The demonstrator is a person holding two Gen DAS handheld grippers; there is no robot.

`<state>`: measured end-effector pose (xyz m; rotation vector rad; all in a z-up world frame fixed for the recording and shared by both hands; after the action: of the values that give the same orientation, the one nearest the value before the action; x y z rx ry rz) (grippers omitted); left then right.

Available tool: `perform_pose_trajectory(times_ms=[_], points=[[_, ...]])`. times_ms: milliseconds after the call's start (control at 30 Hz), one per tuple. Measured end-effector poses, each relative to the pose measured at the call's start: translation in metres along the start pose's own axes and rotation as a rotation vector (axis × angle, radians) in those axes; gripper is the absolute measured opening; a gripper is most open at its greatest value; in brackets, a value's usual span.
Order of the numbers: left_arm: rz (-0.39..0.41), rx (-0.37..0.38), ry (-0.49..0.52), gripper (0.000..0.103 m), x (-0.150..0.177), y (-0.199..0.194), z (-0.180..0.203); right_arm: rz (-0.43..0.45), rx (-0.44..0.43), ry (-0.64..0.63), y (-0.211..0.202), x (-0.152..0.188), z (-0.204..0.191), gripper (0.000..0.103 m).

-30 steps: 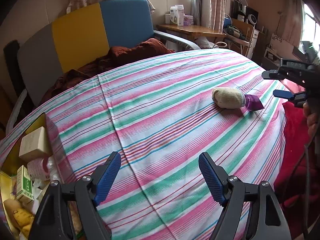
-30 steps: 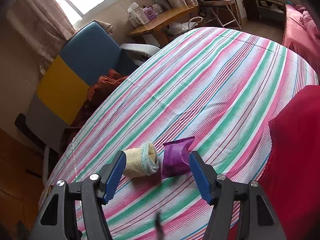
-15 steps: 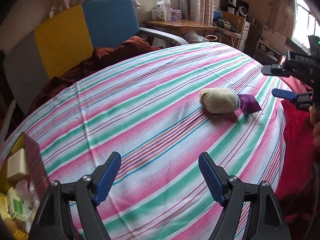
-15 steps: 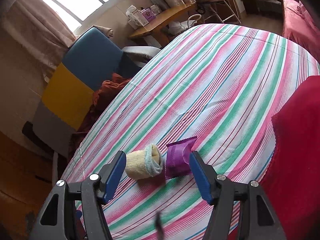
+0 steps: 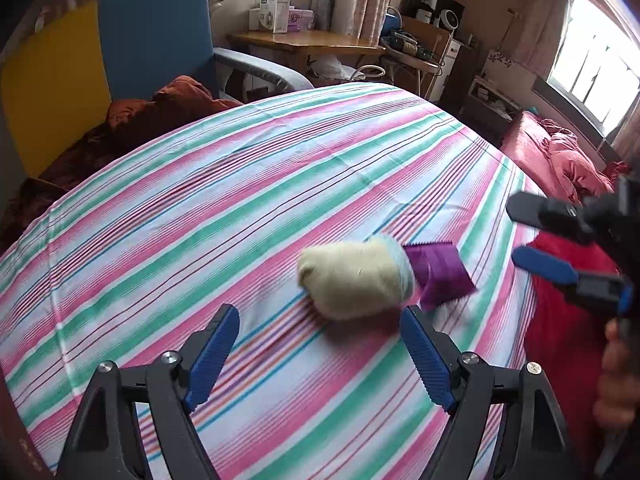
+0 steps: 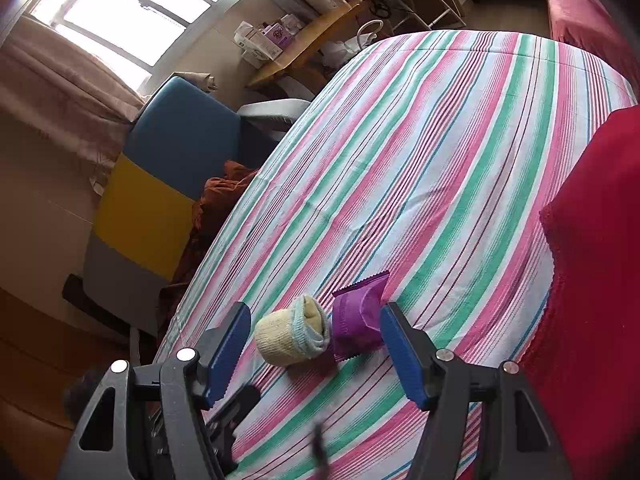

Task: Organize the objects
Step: 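Grasp the cream sock with the left tool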

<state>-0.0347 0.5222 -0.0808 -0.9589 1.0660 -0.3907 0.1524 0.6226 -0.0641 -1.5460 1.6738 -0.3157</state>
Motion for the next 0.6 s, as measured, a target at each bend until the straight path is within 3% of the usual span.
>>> perform_pose_trajectory(times_ms=[267,300,367,433,600], points=[[-0.031,-0.036,0.062,0.091,-0.026,0.045,0.032,0.001,-0.006,-0.003,0.002,0.000,-0.001,0.068],[-0.035,-0.052,0.075,0.090,-0.026,0.051,0.033,0.002,-0.007,-0.001,0.001,0.000,0.000,0.068],[-0.073,-0.039,0.060,0.074,-0.023,0.065,0.025,0.003,-0.002,0.002,0.002,0.000,-0.001,0.068],[-0.064,0.019,0.015,0.071,-0.017,0.064,0.016,-0.001,-0.002,-0.002,0.003,0.001,-0.002,0.068],[-0.013,-0.028,0.004,0.070,0.012,0.034,-0.011,-0.022,0.012,-0.018,0.006,0.002,-0.004,0.068]])
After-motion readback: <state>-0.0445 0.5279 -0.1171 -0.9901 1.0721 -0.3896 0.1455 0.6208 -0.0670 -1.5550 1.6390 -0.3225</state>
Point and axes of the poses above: each gripper's, at about its wrist camera, not at the fingertips, and y roughly the way its jaws point, z to its right, x to its underside, the point moved 4 cm from there along y, roughly the way its jaws point, and after that the axes turned 1 degree about -y, right-handed, at the moved point
